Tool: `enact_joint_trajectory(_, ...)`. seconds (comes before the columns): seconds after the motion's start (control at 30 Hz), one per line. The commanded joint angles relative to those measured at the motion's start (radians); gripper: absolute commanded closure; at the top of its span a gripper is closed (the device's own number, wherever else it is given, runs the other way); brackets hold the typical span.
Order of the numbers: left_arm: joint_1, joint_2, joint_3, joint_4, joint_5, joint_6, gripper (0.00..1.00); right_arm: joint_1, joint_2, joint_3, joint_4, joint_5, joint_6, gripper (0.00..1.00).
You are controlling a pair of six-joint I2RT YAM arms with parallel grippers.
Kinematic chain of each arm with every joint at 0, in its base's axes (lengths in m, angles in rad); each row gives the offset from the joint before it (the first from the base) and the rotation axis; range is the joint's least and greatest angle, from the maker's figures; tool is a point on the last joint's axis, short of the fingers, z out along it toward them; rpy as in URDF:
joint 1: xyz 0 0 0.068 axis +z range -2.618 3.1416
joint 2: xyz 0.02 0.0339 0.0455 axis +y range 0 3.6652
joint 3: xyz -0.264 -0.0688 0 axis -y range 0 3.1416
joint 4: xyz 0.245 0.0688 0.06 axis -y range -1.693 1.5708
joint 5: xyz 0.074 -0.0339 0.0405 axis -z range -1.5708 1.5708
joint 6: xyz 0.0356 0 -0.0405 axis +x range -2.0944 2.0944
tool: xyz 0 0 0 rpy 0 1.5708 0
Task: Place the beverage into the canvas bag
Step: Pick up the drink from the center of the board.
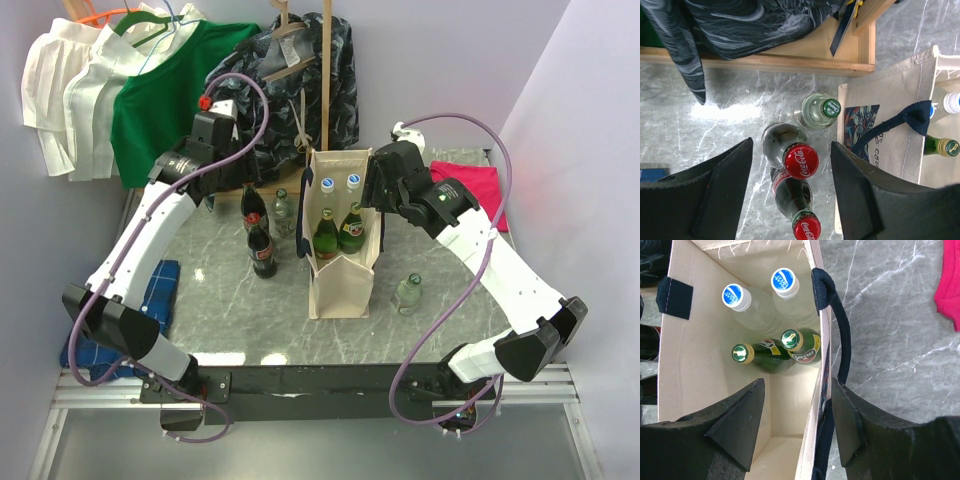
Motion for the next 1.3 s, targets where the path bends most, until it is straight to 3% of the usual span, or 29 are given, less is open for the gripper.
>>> enact_joint_trajectory(0.0, 0.002, 0.017, -0.01, 0.006, 0.031, 0.022, 0.33, -0.002, 0.008, 0.023, 0.028, -0.002, -0.006, 0.37)
enact_joint_trajectory(0.77, 0.002, 0.029, -0.049, -0.002, 0.054, 0.003, 0.46, -0.003, 0.001, 0.008, 0.033, 0.002, -0.012, 0.37)
enact_joint_trajectory(0.93, 0.002, 0.029, -0.052, 0.0, 0.059, 0.002, 0.56, -0.005, 0.0, 0.009, 0.031, 0.002, -0.014, 0.37)
enact_joint_trajectory(1.03, 0.002, 0.029, -0.05, 0.003, 0.062, 0.008, 0.7, -0.005, -0.002, 0.006, 0.031, 0.004, -0.012, 0.37)
enact_joint_trajectory(1.17, 0.0, 0.031, -0.044, 0.009, 0.079, 0.025, 0.95, -0.005, -0.002, 0.005, 0.031, 0.002, -0.012, 0.37)
enact_joint_trajectory(1.27, 0.0, 0.031, -0.038, 0.011, 0.082, 0.035, 0.99, -0.005, 0.003, 0.009, 0.031, 0.001, -0.012, 0.37)
